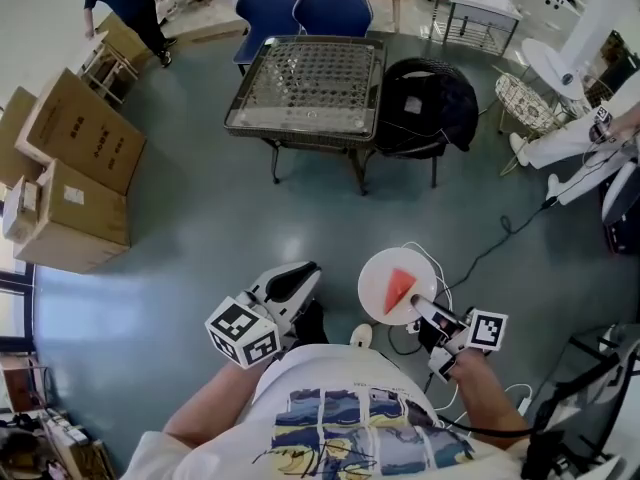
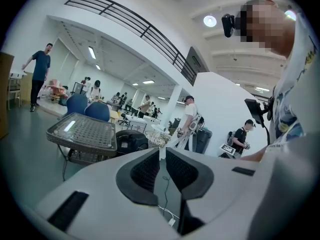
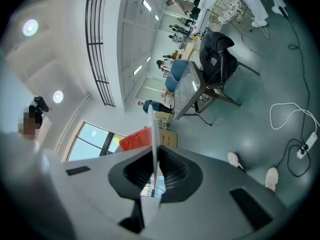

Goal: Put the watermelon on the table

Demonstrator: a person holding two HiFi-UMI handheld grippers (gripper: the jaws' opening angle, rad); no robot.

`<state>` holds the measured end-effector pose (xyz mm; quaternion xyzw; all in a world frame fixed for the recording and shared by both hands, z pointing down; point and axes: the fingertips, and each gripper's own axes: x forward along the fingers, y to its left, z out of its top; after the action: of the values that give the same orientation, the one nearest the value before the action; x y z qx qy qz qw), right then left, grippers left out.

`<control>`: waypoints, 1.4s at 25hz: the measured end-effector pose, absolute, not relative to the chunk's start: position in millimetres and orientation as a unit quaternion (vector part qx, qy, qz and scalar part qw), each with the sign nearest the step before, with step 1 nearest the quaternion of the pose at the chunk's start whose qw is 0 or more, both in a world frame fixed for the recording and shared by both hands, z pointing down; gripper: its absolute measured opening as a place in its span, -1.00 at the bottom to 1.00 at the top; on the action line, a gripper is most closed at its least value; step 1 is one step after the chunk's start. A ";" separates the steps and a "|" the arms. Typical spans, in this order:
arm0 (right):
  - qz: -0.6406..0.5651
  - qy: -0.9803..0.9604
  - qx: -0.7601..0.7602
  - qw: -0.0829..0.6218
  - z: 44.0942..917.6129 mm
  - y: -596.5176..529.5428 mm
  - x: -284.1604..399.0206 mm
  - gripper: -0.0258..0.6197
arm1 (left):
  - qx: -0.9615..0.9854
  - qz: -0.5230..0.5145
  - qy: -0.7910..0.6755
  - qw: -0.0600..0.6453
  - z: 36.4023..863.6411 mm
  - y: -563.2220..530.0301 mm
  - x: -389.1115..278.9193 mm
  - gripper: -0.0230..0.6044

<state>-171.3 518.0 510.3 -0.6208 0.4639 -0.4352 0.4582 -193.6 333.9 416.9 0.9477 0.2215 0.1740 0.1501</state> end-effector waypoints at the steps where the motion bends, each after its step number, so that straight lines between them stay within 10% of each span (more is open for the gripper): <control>1: -0.437 0.467 -0.620 0.456 509.9 506.8 -167.0 -0.84 | 0.948 0.172 0.220 0.152 417.9 323.7 -189.4 -0.78; 35: -0.513 0.550 -0.564 0.340 556.6 20.2 158.1 -0.85 | 0.970 0.139 0.055 0.193 422.5 -94.2 -5.1 -0.78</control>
<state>158.1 20.2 556.6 -0.5643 0.5501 -0.5132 0.3401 -5.1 -94.2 422.5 0.9698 0.0551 0.1391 0.1928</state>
